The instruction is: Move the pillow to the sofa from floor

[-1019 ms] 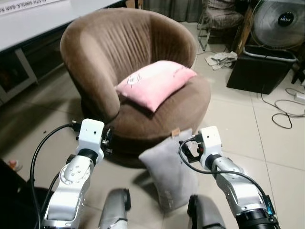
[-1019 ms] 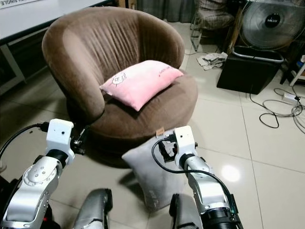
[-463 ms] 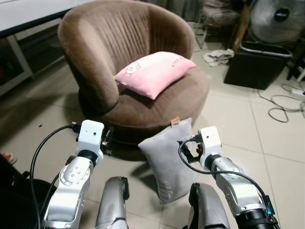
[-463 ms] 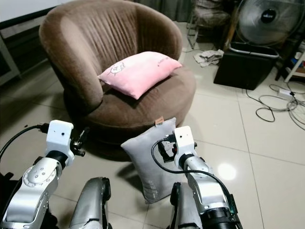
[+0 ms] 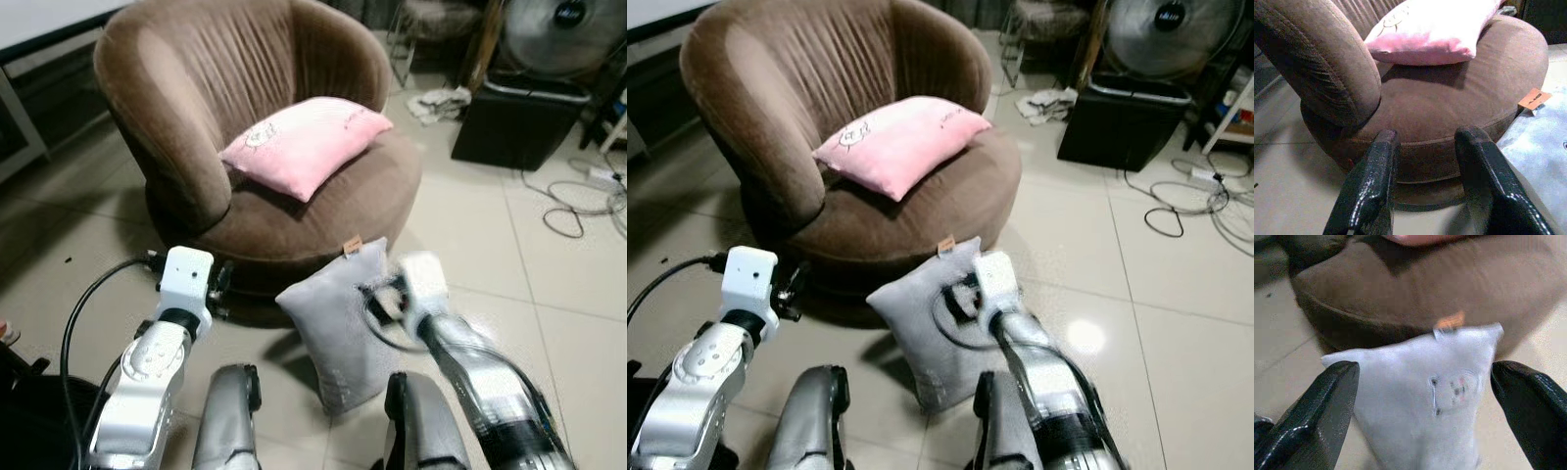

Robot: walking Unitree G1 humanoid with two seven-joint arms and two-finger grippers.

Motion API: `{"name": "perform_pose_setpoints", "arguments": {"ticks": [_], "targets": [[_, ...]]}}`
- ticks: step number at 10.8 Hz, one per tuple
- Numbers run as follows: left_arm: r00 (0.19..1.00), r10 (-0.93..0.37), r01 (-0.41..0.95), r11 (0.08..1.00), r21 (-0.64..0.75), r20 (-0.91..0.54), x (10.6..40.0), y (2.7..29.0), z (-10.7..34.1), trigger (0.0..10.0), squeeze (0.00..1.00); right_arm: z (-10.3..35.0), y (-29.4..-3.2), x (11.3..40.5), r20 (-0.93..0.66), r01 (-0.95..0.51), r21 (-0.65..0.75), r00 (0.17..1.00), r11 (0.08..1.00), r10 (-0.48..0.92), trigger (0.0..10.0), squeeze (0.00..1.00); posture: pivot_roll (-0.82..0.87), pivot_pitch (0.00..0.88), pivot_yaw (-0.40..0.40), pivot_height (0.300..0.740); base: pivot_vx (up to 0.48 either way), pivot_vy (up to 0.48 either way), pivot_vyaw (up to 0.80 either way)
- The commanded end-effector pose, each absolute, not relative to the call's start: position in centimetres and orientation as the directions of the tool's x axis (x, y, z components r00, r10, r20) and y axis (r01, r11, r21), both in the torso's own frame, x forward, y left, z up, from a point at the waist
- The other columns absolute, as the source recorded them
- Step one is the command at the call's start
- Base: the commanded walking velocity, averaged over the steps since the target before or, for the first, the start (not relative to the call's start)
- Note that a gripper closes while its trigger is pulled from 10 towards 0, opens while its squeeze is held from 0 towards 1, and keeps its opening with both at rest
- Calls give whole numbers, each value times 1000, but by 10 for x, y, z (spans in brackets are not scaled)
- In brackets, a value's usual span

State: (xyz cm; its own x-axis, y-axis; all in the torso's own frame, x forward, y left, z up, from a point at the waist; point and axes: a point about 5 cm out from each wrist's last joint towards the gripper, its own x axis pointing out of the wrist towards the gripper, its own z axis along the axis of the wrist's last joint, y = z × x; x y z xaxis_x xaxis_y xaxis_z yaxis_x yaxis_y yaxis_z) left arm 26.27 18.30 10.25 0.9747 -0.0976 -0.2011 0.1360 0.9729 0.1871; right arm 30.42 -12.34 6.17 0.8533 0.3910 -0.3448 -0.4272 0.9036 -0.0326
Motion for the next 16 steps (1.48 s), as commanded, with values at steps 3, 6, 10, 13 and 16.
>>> {"name": "perform_pose_setpoints", "arguments": {"ticks": [3, 6, 10, 13, 16], "targets": [[975, -59, 111, 965, 239, -213, 252, 196, 109, 10000, 0, 58, -100, 330, -409, -603, -222, 771, 766, 489, 10000, 1000, 204, 0, -52, 509, 0, 0, 0], [975, -8, 71, 958, 277, -221, 221, 207, 126, 10000, 0, 66, -83, 347, -469, -689, -338, 714, 641, 520, 10000, 1000, 378, 102, -93, 509, 0, 0, 0], [958, 154, -46, 913, 404, -241, 166, 245, 162, 10000, 0, 67, -30, 337, -485, -766, -398, 643, 505, 593, 10000, 1000, 659, 309, -120, 509, 0, 0, 0], [967, 160, -56, 892, 448, -198, 145, 249, 203, 10000, 0, 72, -22, 340, -466, -711, -558, 695, 428, 547, 10000, 1000, 777, 369, -86, 509, 0, 0, 0], [971, 143, -31, 871, 490, -193, 131, 262, 225, 10000, 0, 81, -15, 345, -438, -636, -704, 738, 315, 513, 10000, 1000, 861, 411, -40, 509, 0, 0, 0]]}}
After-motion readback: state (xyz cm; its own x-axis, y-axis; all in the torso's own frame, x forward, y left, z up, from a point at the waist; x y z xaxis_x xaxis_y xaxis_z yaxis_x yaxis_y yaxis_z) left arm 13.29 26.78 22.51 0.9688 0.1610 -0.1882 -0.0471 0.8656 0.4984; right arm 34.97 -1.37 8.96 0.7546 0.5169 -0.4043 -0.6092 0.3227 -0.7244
